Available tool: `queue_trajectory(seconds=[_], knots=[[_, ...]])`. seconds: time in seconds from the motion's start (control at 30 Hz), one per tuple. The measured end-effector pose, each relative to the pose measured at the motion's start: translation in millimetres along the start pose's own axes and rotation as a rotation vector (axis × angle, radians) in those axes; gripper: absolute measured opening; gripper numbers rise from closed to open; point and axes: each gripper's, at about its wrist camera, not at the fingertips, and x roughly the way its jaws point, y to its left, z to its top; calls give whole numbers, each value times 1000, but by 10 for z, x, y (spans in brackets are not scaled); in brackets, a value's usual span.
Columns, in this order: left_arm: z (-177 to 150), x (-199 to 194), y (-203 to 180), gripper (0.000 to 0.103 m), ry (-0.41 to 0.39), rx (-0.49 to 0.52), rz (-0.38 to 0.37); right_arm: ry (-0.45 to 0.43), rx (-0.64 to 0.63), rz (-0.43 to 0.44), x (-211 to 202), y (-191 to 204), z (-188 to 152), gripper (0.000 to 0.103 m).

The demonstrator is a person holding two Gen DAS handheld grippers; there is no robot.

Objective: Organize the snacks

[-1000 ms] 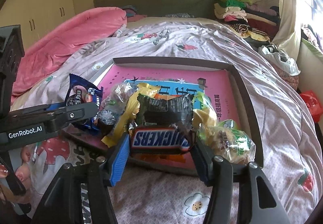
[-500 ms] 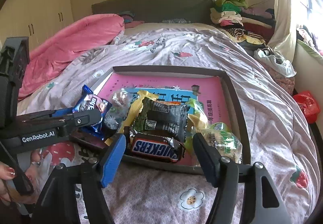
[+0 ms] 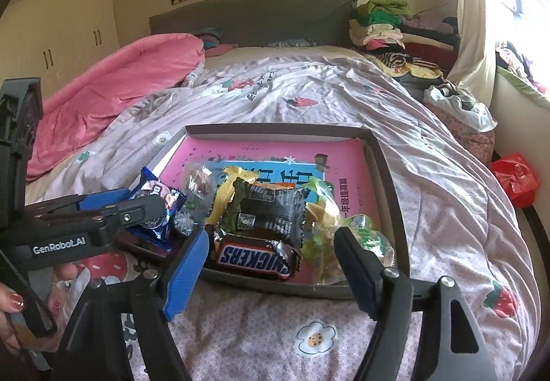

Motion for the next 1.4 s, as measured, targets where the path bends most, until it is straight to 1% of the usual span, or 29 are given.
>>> queue_trajectory(seconds=[0.07, 0.17, 0.27, 0.5, 0.67, 0.77, 0.87, 0.97, 1.03, 1.13, 1.27, 1.4], knots=[[8, -53, -33, 75, -13, 8, 4, -7, 4, -2, -23, -14, 9, 77], [7, -124, -73, 77, -27, 15, 19, -17, 11, -6, -60, -38, 19, 79], [4, -182, -86, 77, -35, 15, 37, -26, 18, -11, -98, -58, 34, 80], [-33, -333, -150, 77, -35, 8, 38, -72, 17, -13, -308, -92, 80, 87], [-87, -518, -245, 77, -45, 2, 41, -74, 38, 15, -462, -111, 69, 90], [-135, -611, -294, 77, -33, -7, 43, -74, 57, 35, -579, -138, 6, 92], [-223, -691, -348, 77, -19, -15, 48, -67, 71, 50, -692, -157, -101, 94], [-367, -760, -417, 77, -9, -28, 70, -30, 91, 59, -762, -163, -269, 95], [-500, -781, -464, 77, 9, -42, 72, -8, 99, 65, -780, -156, -375, 95], [-707, -778, -509, 77, 48, -61, 78, 7, 82, 41, -817, -153, -473, 95], [-908, -746, -582, 77, 90, -36, 88, 9, 85, 29, -872, -184, -551, 96], [-944, -708, -603, 77, 98, -20, 98, 36, 107, 41, -875, -215, -671, 96]])
